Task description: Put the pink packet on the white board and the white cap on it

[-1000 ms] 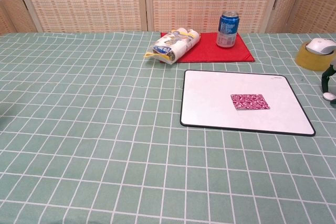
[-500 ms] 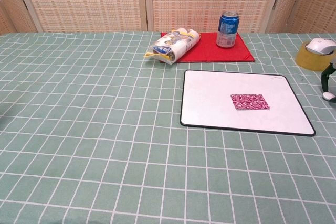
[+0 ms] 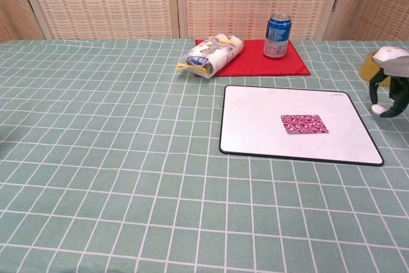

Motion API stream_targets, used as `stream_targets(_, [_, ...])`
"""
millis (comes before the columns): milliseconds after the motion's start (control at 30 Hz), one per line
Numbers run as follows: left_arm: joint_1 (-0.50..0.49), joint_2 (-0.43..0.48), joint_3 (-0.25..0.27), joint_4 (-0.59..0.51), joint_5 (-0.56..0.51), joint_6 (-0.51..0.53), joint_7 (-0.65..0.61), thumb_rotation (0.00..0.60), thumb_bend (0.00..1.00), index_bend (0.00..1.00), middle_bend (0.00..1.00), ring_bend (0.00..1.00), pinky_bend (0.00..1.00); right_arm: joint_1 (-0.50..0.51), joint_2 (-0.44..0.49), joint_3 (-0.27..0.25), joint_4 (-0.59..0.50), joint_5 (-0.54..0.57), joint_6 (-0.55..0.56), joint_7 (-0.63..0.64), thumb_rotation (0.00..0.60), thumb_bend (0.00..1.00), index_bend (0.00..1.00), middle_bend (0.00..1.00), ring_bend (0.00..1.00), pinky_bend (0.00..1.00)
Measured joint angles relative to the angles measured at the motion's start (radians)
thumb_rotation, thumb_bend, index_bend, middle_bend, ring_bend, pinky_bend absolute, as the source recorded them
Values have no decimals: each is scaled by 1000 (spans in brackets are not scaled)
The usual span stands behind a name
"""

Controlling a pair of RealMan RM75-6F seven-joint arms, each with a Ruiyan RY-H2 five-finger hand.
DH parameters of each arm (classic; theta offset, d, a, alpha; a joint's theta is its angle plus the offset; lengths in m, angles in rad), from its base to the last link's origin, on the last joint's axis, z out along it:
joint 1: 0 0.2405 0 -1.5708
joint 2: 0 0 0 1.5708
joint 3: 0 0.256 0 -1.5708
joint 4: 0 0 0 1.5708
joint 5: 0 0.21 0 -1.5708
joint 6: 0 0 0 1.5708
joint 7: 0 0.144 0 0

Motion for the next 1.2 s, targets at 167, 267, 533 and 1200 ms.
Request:
stream_targets(167, [2,2,-2,0,1,10,-7,600,277,0,0,0,109,47,19,4,-160,41,84,-113,600,258,531,1000,1000,1000])
stream_targets(267, [4,2,-2,1,1,13,-10,600,278,0,0,0,109,86,9,2,-206,98,122,-188,600,257,533,1000,1000,1000])
stream_targets(533, [3,2,-3,2,1,13,-14,600,277,0,0,0,109,157,-61,-15,-215,203,155,-283,600,259,537,1000,1000,1000])
stream_targets(1200, [2,1,0,2,6,17,-14,600,277,0,0,0,109,196,-117,-36,-203,243,178,-325,600,215,502,1000,1000,1000])
